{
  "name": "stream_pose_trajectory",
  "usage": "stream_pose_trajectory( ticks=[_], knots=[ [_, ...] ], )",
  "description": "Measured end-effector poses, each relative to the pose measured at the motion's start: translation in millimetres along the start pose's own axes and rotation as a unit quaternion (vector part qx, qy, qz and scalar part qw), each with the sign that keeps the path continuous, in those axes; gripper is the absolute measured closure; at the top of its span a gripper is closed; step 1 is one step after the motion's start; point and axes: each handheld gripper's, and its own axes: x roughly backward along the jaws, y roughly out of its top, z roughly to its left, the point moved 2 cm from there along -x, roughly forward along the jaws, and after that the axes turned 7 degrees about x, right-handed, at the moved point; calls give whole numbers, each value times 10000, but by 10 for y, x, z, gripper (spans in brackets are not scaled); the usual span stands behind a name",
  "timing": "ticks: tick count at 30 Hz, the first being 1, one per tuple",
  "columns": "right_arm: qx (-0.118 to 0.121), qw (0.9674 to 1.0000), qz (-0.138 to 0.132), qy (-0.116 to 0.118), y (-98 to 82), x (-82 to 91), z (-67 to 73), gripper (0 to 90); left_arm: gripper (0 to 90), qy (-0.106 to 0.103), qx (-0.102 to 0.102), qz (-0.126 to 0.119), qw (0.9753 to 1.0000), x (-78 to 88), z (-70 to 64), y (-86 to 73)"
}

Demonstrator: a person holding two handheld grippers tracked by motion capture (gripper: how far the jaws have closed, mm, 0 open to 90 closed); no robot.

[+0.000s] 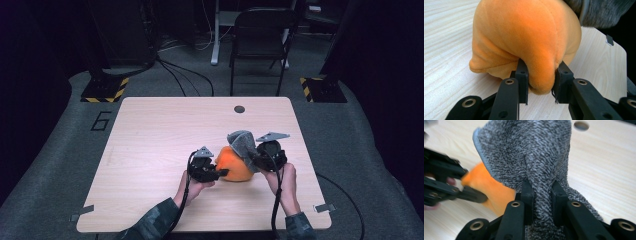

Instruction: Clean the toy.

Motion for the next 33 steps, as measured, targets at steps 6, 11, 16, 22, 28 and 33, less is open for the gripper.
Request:
stream_pose_trajectory(
  ticks=[6, 11, 16, 22, 28, 33],
  knots=[
    [-21, 9995, 275, -159, -125, -272, -20, 773, 685, 15, 2, 16, 10000, -21, 9, -13],
    [7, 9992, 329, -244, -154, -318, -22, 775, 612, 68, -143, 20, 9999, -28, 5, -12],
    [-30, 9993, 317, -200, -170, -346, -47, 775, 489, -4, -395, -27, 9992, -21, 45, -16],
    [-91, 9992, 322, -203, -183, -368, -89, 775, 360, 273, -1173, -23, 9927, -6, 28, -32],
    [-144, 9991, 363, -156, -188, -370, -107, 775, 238, 582, -1867, -73, 9807, -27, 18, -67],
    [-123, 9993, 323, -144, -187, -384, -123, 775, 178, 731, -2196, -68, 9728, -48, 50, -95]
  ],
)
